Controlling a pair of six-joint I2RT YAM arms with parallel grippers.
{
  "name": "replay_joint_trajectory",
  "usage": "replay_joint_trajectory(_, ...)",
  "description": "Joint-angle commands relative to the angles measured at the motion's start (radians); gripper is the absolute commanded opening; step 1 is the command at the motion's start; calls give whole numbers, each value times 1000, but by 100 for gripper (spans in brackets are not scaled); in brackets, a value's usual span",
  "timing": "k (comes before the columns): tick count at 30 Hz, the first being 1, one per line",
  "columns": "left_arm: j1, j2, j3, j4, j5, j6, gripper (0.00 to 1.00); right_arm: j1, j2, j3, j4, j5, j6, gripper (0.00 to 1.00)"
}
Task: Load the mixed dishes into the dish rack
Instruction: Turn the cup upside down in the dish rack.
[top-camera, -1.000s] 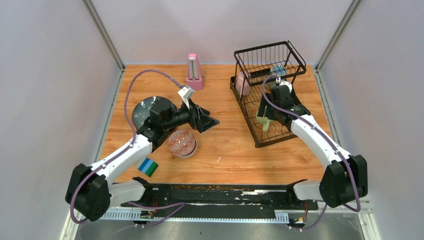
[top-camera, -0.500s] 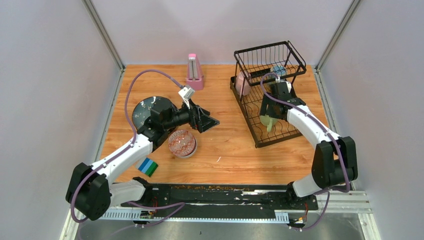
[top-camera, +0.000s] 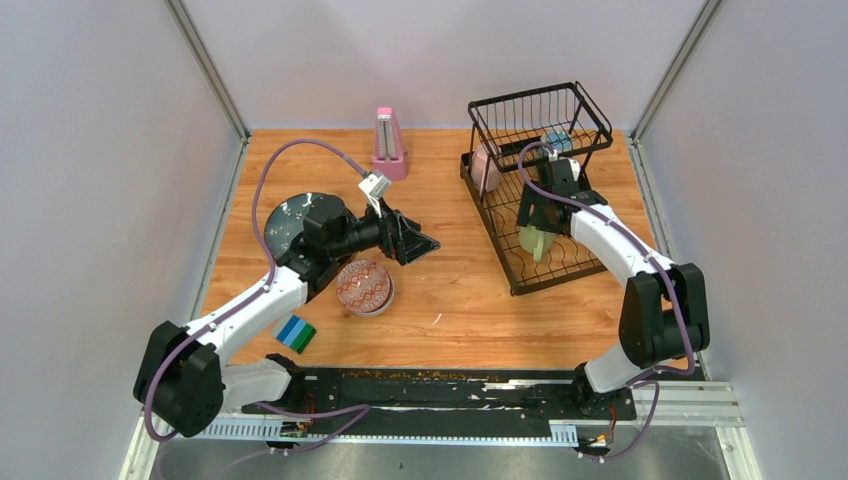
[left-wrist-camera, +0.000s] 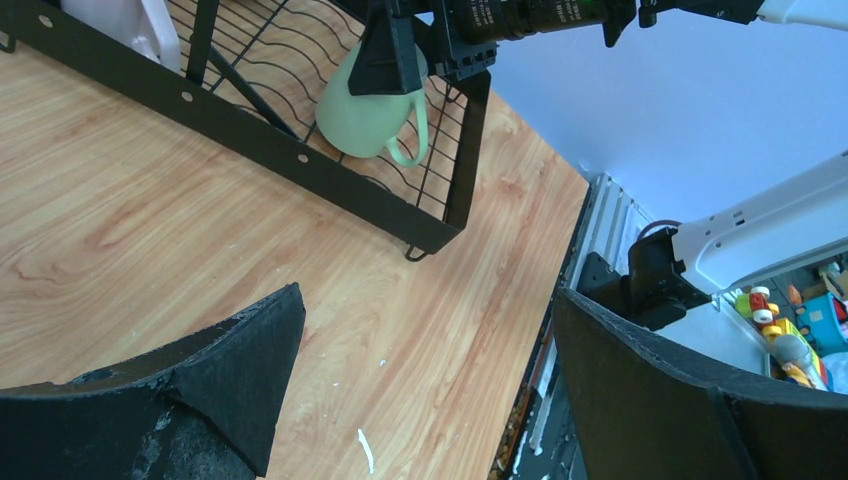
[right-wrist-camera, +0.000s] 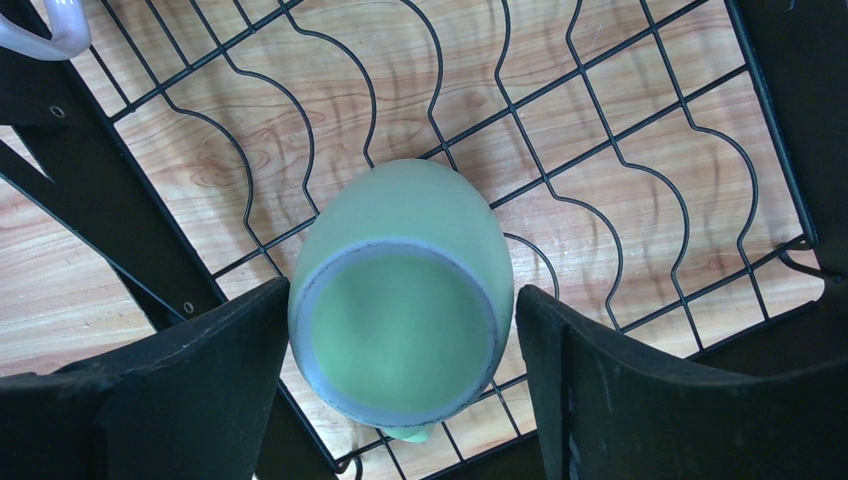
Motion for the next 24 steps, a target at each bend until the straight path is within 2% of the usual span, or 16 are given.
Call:
replay_joint_trajectory(1, 5, 4, 45, 38, 2, 3, 100, -5, -31, 36, 50, 10, -2, 87)
replay_joint_trajectory(6, 4, 13, 51, 41, 13, -3, 100, -5, -45, 35, 50, -7, -2, 95)
replay_joint_trajectory(14, 5, 12, 53, 31, 13, 4, 100, -6, -122, 3, 52, -34, 29, 97)
replay_joint_trajectory(18, 5, 11, 51, 30, 12, 7, 100, -6, -210, -64, 76, -43, 56, 88)
replay_joint_trajectory(21, 5, 14, 51, 28, 14, 10, 100, -6, -270, -118, 83, -61, 90, 76)
replay_joint_trajectory(24, 5, 14, 50, 24, 14, 10, 100, -6, -324, -183, 94, -74, 141, 74)
